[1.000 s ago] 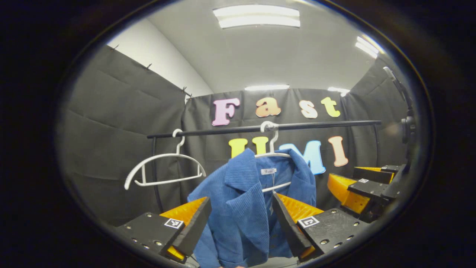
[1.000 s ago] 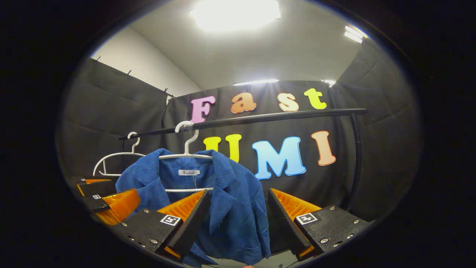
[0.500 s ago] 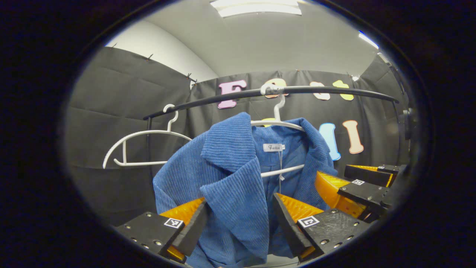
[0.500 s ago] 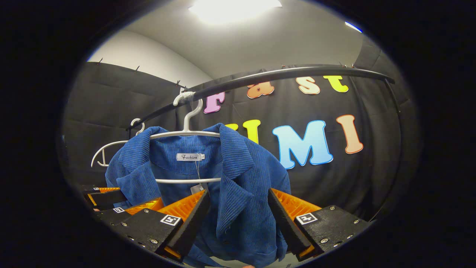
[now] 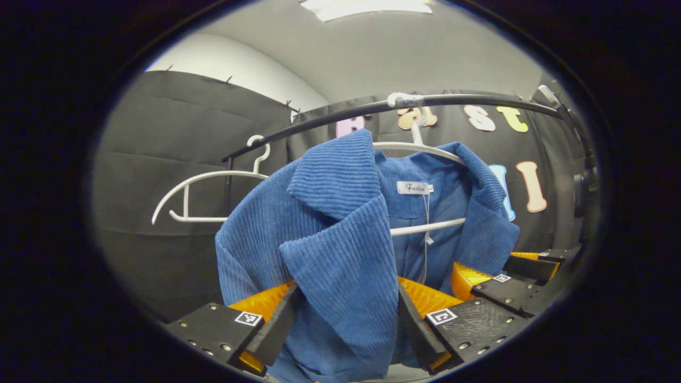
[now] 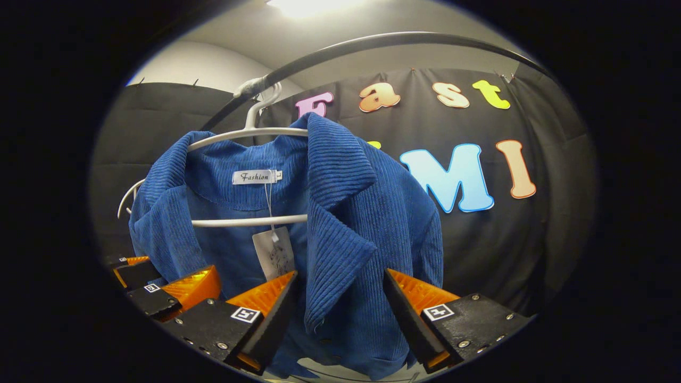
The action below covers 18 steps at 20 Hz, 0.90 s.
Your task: Grasp the clothes on the hanger with both hands and then place them into the laundry hamper below.
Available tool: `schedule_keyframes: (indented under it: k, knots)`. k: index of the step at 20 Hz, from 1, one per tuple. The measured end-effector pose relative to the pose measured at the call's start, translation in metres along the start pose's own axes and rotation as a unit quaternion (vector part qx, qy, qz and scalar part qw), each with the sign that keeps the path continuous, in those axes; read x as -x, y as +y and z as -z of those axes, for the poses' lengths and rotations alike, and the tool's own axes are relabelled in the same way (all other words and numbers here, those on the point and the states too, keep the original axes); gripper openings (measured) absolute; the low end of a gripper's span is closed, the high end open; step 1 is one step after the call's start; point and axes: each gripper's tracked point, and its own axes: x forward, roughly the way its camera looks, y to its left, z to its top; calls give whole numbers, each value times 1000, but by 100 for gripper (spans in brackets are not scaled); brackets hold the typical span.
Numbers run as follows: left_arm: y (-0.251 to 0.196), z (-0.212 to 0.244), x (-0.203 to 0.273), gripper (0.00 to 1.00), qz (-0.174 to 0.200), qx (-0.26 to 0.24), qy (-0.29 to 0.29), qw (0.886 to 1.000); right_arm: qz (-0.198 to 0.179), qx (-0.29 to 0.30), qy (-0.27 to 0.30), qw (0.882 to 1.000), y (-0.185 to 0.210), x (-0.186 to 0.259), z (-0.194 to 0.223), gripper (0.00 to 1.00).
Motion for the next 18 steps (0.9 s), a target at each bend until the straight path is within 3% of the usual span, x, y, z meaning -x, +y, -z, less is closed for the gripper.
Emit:
schedule_keyframes:
  k: [2, 3, 4, 6, 7, 8, 9, 10, 11, 12, 13, 15, 16, 17, 18]
  knots:
    - [3, 3, -3, 90, -12, 5, 2, 1000, 2, 9, -3, 1000, -3, -7, 2, 89]
    - [4, 4, -3, 100, -15, 5, 2, 1000, 1, 12, -2, 1000, -2, -10, 2, 85]
    - [6, 5, -4, 98, -18, 3, 2, 1000, 1, 15, 1, 1000, -1, -10, 5, 82]
    - [6, 6, 1, 73, -20, -2, 4, 1000, -3, 19, 6, 1000, 2, -9, 6, 67]
    - [6, 6, 3, 71, -17, -5, 7, 1000, -7, 21, 8, 1000, 4, -8, 6, 54]
    - [7, 5, 4, 65, -19, -10, 8, 1000, -11, 23, 13, 1000, 5, -10, 9, 48]
    - [16, 3, 4, 51, -35, -14, 7, 999, -10, 24, 14, 1000, 3, -8, 9, 31]
    - [10, 4, 3, 36, -19, -3, 10, 1000, -10, 24, 10, 1000, 1, -10, 7, 21]
    - [6, 3, 1, 37, -6, 8, 7, 1000, -15, 21, 4, 1000, 1, -10, 3, 7]
    - [11, 1, 6, 36, -15, 9, 5, 1000, -20, 17, -4, 1000, 4, -7, 0, 6]
    - [15, 3, 3, 13, -14, 9, 3, 1000, -22, 13, -11, 1000, 6, -3, -3, 4]
    - [13, -2, 14, 0, -4, 1, 2, 1000, -18, 16, -21, 999, 2, 0, -10, 2]
    - [13, -5, 17, 5, 0, -1, -1, 1000, -15, 20, -30, 999, 2, 2, -15, 2]
    - [12, -9, 19, 1, 10, 1, -3, 1000, -14, 25, -41, 999, 2, 4, -23, 2]
    - [11, -13, 23, 5, 15, -1, -8, 1000, -10, 34, -55, 998, 0, 6, -31, 1]
